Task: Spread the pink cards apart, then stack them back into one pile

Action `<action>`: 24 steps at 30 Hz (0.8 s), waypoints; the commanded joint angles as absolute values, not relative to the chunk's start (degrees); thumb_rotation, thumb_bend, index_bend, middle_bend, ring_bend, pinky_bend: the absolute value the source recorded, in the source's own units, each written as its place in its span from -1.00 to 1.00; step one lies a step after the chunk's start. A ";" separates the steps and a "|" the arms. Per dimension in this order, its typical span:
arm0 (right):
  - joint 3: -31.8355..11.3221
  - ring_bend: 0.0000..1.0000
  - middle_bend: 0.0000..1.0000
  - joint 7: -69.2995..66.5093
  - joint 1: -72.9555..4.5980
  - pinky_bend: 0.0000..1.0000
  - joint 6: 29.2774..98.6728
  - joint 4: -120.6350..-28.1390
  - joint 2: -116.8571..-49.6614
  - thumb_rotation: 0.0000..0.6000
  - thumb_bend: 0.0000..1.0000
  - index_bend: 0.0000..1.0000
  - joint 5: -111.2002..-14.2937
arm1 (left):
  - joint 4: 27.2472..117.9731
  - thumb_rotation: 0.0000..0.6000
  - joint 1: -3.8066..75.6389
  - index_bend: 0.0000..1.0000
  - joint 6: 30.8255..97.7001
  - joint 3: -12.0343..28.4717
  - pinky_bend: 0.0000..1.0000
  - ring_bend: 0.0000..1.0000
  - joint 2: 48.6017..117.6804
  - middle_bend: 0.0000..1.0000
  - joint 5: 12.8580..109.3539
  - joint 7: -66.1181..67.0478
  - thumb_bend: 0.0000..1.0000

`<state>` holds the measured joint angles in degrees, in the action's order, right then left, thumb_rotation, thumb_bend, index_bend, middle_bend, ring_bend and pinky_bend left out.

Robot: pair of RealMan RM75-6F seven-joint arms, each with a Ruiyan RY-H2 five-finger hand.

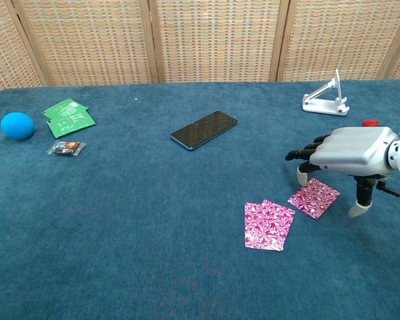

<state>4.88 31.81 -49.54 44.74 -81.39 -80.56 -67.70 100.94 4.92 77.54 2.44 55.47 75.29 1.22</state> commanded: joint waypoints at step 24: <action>2.23 -0.68 -1.00 26.37 -47.98 -0.68 45.33 -76.05 -84.25 1.00 -0.86 -0.42 -75.70 | 100.92 1.00 4.85 -1.00 77.74 2.43 -1.00 -1.00 55.57 -1.00 75.31 1.39 -1.00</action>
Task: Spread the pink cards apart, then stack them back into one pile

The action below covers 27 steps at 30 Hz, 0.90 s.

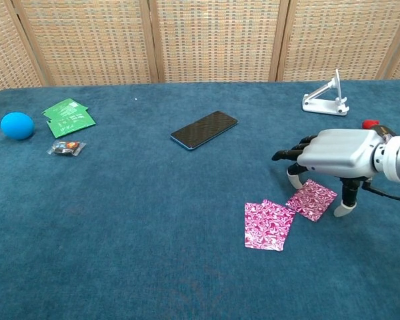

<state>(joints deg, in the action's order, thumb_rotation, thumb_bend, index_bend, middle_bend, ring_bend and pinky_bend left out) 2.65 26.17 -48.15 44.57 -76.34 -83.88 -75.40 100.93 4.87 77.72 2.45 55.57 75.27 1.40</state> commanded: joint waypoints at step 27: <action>1.42 -0.65 -0.94 23.01 -47.12 -0.68 44.78 -74.31 -85.53 1.00 -0.69 0.10 -78.95 | 100.88 1.00 4.85 -1.00 77.67 2.40 -1.00 -1.00 55.57 -1.00 75.28 1.33 -1.00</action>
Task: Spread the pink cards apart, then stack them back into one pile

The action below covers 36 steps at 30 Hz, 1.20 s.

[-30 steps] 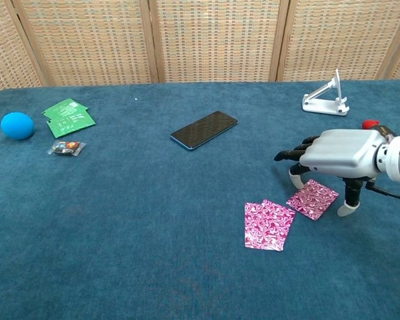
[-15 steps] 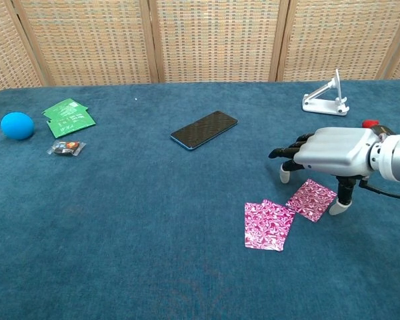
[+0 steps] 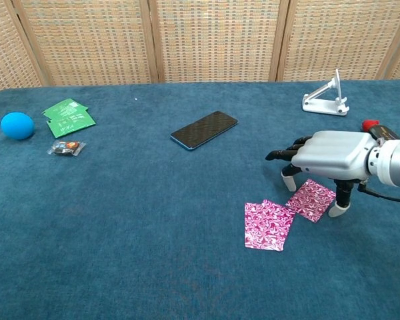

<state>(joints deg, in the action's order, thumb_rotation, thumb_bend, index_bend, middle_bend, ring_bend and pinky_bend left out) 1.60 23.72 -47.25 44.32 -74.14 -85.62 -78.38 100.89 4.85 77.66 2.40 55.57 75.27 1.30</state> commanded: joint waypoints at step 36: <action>-1.37 -0.63 -0.87 36.12 -54.35 -0.57 38.46 -84.44 -86.81 1.00 -0.67 0.10 -79.12 | 100.22 1.00 5.00 -1.00 77.04 2.59 -1.00 -1.00 55.56 -1.00 74.57 0.54 -1.00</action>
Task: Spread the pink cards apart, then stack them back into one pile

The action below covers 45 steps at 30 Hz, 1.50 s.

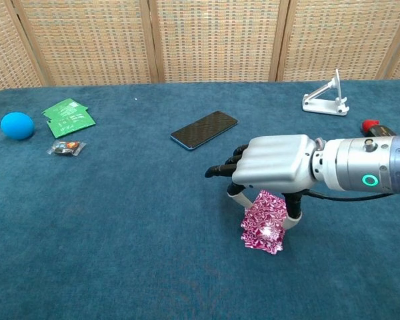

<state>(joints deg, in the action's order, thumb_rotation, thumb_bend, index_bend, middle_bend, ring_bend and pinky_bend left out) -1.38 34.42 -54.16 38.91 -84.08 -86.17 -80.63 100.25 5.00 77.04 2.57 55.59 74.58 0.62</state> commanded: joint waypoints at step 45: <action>0.52 -0.63 -0.93 38.58 -51.62 -0.61 47.68 -94.68 -77.38 1.00 -0.73 -0.32 -76.26 | 100.42 1.00 4.69 -1.00 77.57 2.28 -1.00 -1.00 55.18 -1.00 75.77 -0.67 -1.00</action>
<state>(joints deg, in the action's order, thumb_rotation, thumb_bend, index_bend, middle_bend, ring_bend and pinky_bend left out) 0.33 39.82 -53.35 44.97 -92.21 -80.40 -75.29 100.42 4.76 77.47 2.34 55.26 75.61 -0.51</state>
